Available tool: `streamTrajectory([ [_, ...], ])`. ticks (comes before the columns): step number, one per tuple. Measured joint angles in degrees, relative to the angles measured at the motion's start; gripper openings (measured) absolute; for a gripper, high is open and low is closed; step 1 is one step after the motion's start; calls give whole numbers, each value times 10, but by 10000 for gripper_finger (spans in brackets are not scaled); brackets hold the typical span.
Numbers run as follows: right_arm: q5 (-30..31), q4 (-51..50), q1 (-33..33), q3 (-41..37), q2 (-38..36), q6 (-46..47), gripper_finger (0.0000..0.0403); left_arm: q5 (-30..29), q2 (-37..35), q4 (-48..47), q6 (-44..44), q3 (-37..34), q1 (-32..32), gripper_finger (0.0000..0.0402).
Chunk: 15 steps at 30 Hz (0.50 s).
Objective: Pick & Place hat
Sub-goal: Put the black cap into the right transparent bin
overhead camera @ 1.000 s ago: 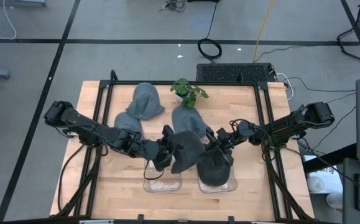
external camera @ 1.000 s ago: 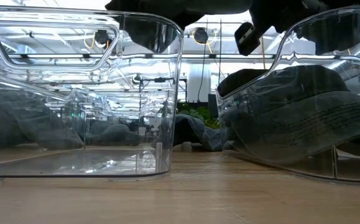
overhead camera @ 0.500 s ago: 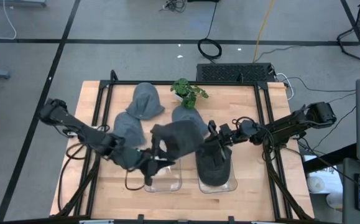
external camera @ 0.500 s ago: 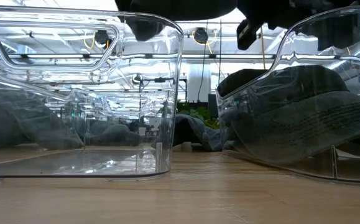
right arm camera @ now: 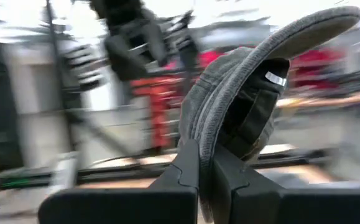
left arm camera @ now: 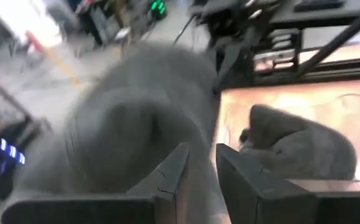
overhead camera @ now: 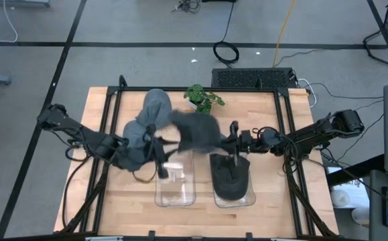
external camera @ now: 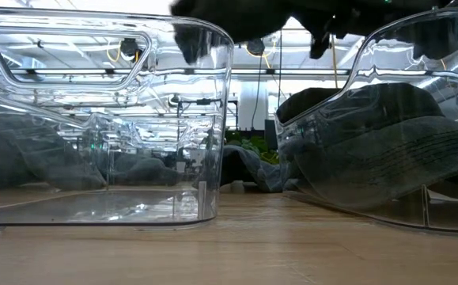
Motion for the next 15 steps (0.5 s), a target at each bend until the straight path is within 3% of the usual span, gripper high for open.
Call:
streamTrajectory([
  [3,97,15,0,0,-7,-65,0,0,-22,-47,-66,-2,17,89],
  [6,146,64,0,0,-7,-121,0,0,-39,-51,-150,-23,40,88],
  [11,161,127,5,0,-8,-194,0,85,-52,-52,-241,-101,116,88],
  [15,160,132,13,0,-7,-215,0,125,-65,18,-267,-200,187,88],
])
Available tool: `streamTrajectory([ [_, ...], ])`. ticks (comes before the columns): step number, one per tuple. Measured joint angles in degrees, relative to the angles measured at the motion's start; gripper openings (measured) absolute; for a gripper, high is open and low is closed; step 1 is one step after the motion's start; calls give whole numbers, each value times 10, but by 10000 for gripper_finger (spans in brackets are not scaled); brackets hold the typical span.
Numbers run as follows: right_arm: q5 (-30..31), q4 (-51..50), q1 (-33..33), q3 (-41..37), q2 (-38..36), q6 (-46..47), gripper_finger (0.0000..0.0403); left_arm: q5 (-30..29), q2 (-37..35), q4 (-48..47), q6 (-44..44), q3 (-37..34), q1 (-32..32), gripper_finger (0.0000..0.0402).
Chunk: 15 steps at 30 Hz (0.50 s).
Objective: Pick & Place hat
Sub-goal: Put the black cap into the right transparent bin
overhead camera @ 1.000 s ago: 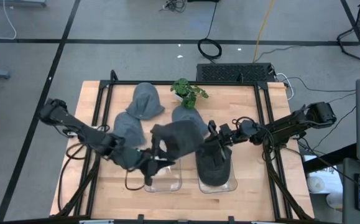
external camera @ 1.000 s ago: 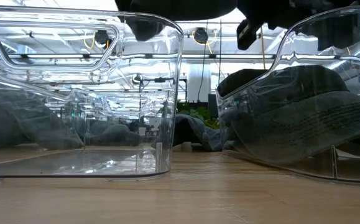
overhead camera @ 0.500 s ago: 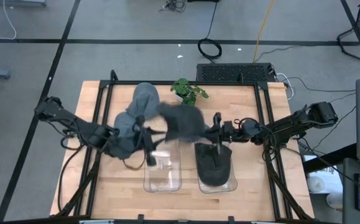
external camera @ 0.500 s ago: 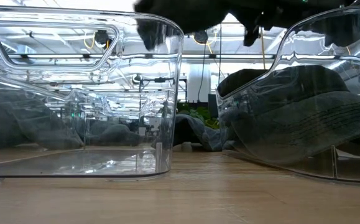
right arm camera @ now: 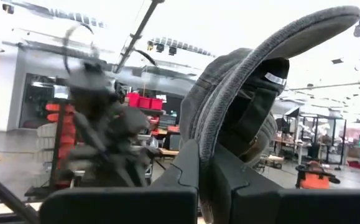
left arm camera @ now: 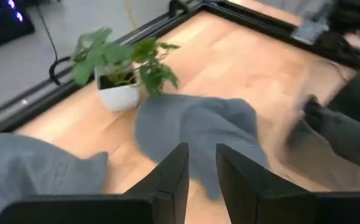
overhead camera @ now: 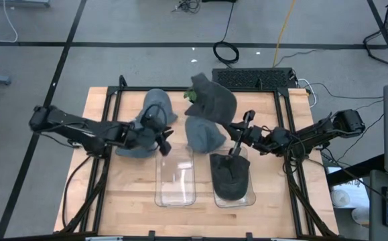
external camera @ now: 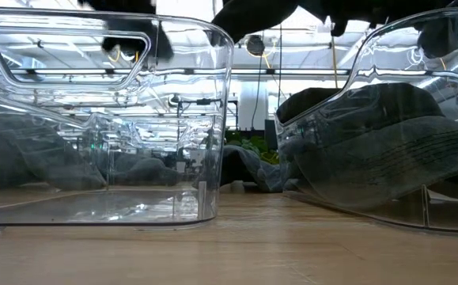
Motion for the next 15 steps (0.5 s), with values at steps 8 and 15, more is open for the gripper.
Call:
streamTrajectory([
  [8,-2,-4,3,47,6,-55,0,261,7,606,167,-152,43,88],
  [15,-65,-43,22,158,57,-133,0,308,15,744,152,-189,70,88],
])
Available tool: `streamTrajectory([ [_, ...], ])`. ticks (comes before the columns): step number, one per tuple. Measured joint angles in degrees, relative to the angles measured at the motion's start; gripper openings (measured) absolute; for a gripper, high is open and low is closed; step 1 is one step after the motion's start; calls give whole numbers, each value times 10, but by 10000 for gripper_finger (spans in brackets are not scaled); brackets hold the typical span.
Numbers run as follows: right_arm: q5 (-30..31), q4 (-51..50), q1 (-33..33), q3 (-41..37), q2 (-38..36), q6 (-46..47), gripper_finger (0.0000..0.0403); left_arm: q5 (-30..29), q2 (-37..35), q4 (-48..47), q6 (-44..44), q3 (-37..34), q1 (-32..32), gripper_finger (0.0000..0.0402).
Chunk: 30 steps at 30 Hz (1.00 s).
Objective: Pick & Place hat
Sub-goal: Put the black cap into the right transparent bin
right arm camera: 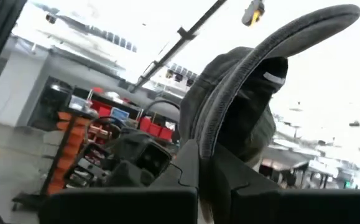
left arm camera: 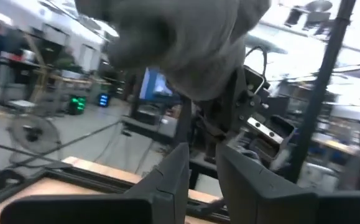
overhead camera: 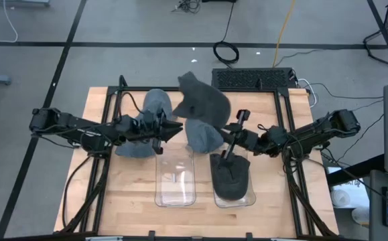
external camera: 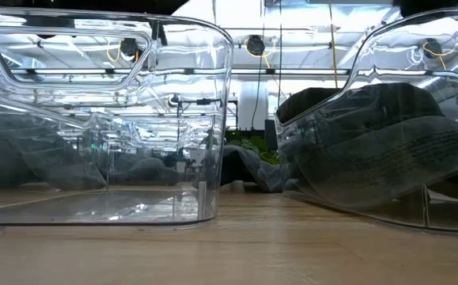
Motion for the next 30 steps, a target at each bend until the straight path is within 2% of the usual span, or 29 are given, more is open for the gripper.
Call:
streamTrajectory([
  [6,0,-11,8,72,72,-60,0,3,0,29,45,1,2,88],
  [9,-6,-12,10,87,89,-67,0,2,1,23,50,1,5,103],
  [13,-28,-5,10,96,88,-68,0,-4,1,24,50,1,5,164],
  [16,-29,0,10,96,84,-71,0,-35,1,35,67,1,3,221],
  [19,-58,19,9,96,83,-57,0,-39,3,79,52,1,5,268],
  [22,-62,36,9,96,86,-49,0,-28,20,131,53,3,3,296],
  [25,-63,36,9,96,87,-49,0,-16,32,167,53,9,0,306],
  [30,-72,34,9,96,86,-44,0,-5,36,159,69,31,-2,300],
])
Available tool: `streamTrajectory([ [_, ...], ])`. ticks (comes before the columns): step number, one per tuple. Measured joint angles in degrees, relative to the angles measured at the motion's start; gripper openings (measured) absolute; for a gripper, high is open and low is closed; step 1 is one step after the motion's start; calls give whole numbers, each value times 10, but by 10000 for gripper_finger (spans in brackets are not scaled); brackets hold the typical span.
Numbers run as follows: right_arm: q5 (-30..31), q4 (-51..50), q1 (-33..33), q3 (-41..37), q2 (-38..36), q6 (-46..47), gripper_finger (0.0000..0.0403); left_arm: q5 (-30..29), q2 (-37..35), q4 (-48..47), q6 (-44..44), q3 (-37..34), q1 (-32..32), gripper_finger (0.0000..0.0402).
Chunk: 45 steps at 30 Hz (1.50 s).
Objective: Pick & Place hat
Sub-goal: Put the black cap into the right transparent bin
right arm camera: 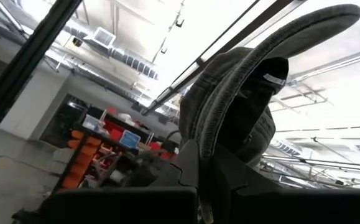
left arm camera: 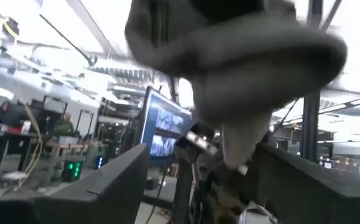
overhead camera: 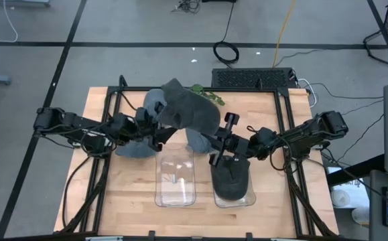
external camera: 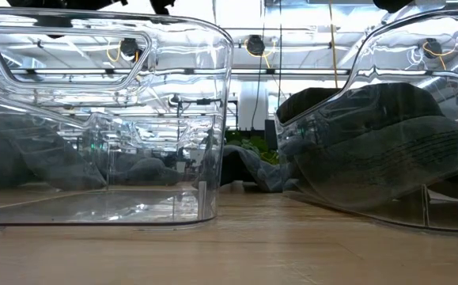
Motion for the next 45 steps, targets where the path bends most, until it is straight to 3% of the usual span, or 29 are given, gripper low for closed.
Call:
streamTrajectory([
  [7,-5,1,-12,0,0,17,0,68,0,-4,8,36,-14,273],
  [19,-3,-13,-21,0,0,37,0,41,11,-43,15,57,-20,214],
  [23,0,-46,-21,0,-1,39,5,42,11,-39,2,57,-20,145],
  [27,7,-76,-21,0,-2,46,24,48,10,-40,4,57,-21,31],
  [29,11,-97,-18,0,-3,64,34,49,9,-42,3,57,-21,18],
  [33,67,-190,-5,2,-6,128,56,40,-12,-89,-4,57,-26,10],
  [37,123,-368,18,-3,-9,168,74,15,-51,-152,-4,57,-29,9],
  [42,123,-556,49,-1,-23,238,85,17,-86,-239,-4,57,-37,9],
  [45,123,-619,67,-2,-35,279,85,32,-100,-310,-32,57,-39,9],
])
